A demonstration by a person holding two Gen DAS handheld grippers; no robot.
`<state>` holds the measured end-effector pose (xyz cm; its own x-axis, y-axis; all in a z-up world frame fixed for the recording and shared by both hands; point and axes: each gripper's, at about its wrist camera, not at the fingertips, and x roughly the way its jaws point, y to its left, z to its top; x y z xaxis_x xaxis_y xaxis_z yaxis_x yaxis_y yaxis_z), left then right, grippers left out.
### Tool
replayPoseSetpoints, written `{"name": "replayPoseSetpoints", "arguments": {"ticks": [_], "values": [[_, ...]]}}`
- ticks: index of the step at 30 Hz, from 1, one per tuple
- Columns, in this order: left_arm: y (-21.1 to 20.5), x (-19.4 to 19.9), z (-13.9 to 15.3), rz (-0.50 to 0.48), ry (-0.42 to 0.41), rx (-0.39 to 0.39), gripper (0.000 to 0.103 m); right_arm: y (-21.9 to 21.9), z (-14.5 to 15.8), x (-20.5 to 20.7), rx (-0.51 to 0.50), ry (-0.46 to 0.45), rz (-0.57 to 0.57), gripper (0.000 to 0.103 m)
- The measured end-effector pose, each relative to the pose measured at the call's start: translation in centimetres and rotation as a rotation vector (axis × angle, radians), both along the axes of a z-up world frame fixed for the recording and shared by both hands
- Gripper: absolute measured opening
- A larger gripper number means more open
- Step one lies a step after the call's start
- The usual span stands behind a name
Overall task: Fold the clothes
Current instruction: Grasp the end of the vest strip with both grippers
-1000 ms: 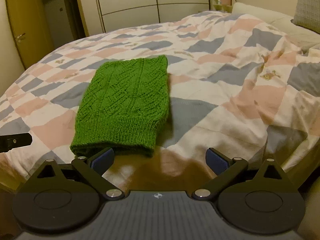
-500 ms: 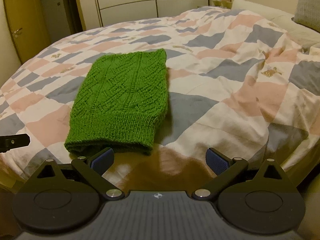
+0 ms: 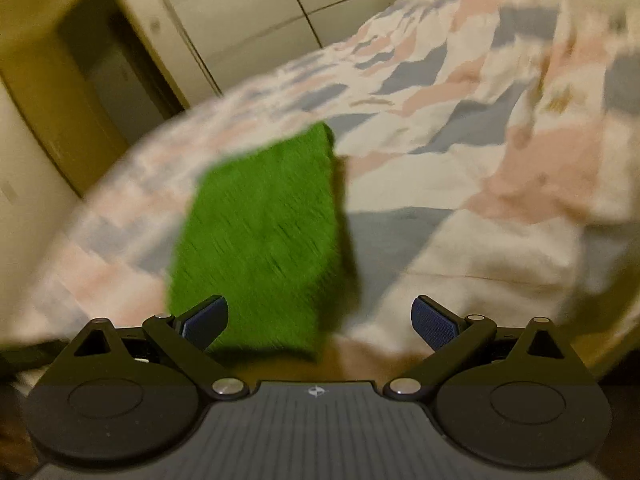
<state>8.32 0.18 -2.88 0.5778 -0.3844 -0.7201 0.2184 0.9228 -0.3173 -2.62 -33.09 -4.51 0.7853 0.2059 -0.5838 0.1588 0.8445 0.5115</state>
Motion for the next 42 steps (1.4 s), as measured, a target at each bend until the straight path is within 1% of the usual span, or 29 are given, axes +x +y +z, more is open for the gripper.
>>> {"name": "replayPoseSetpoints", "arguments": {"ticks": [2, 4, 7, 9, 12, 15, 18, 20, 22, 25, 28, 30, 32, 34, 36, 38, 39, 41, 42], "values": [[-0.3, 1.7, -0.3, -0.007, 0.028, -0.031, 0.058, -1.9, -0.8, 1.2, 0.151, -0.025, 0.009, 0.101], [-1.2, 3.6, -0.8, -0.018, 0.051, -0.049, 0.059, -3.4, -1.9, 2.8, 0.261, -0.020, 0.014, 0.100], [-2.4, 6.2, -1.7, -0.029, 0.080, -0.061, 0.060, -4.5, -2.8, 5.2, 0.322, -0.028, 0.043, 0.100], [-3.3, 8.1, -2.5, -0.032, 0.101, -0.063, 0.061, -5.2, -3.4, 6.8, 0.361, -0.033, 0.061, 0.097], [-4.1, 10.4, -3.6, -0.036, 0.126, -0.091, 0.063, -5.7, -4.3, 9.2, 0.367, -0.003, 0.076, 0.094], [-4.3, 11.9, -4.5, -0.055, 0.148, -0.144, 0.066, -6.2, -5.3, 11.2, 0.373, 0.027, 0.092, 0.090], [-4.5, 13.3, -5.4, -0.073, 0.169, -0.198, 0.067, -6.5, -6.1, 13.1, 0.392, 0.051, 0.125, 0.081], [-4.6, 14.3, -6.0, -0.086, 0.183, -0.233, 0.067, -6.5, -6.7, 14.4, 0.417, 0.063, 0.157, 0.069], [-4.8, 15.2, -6.6, -0.098, 0.198, -0.269, 0.067, -6.5, -7.5, 15.6, 0.447, 0.079, 0.176, 0.067], [-5.0, 16.7, -7.5, -0.118, 0.218, -0.320, 0.066, -6.4, -8.7, 16.8, 0.509, 0.090, 0.187, 0.066], [-5.5, 17.9, -8.2, -0.158, 0.223, -0.343, 0.065, -5.9, -9.3, 17.7, 0.535, 0.082, 0.197, 0.065], [-5.9, 18.8, -8.7, -0.185, 0.227, -0.358, 0.060, -5.2, -9.5, 18.4, 0.524, 0.081, 0.213, 0.056], [-6.1, 19.6, -9.1, -0.213, 0.230, -0.372, 0.051, -4.7, -10.1, 19.1, 0.522, 0.086, 0.204, 0.043], [-5.8, 20.0, -9.2, -0.252, 0.237, -0.381, 0.047, -4.8, -10.6, 19.4, 0.540, 0.082, 0.183, 0.038], [-5.8, 20.1, -9.1, -0.302, 0.224, -0.368, 0.045, -4.9, -10.7, 19.1, 0.541, 0.076, 0.169, 0.036], [-5.7, 20.0, -8.9, -0.323, 0.223, -0.359, 0.043, -4.6, -10.4, 18.8, 0.533, 0.085, 0.153, 0.036], [-5.5, 20.1, -8.9, -0.325, 0.237, -0.364, 0.042, -4.5, -10.3, 18.6, 0.533, 0.097, 0.137, 0.036], [-5.0, 20.4, -8.4, -0.312, 0.282, -0.377, 0.037, -4.3, -9.6, 18.9, 0.530, 0.130, 0.103, 0.036], [-4.6, 20.4, -7.8, -0.306, 0.302, -0.376, 0.035, -4.0, -8.9, 19.0, 0.523, 0.152, 0.086, 0.036]]}}
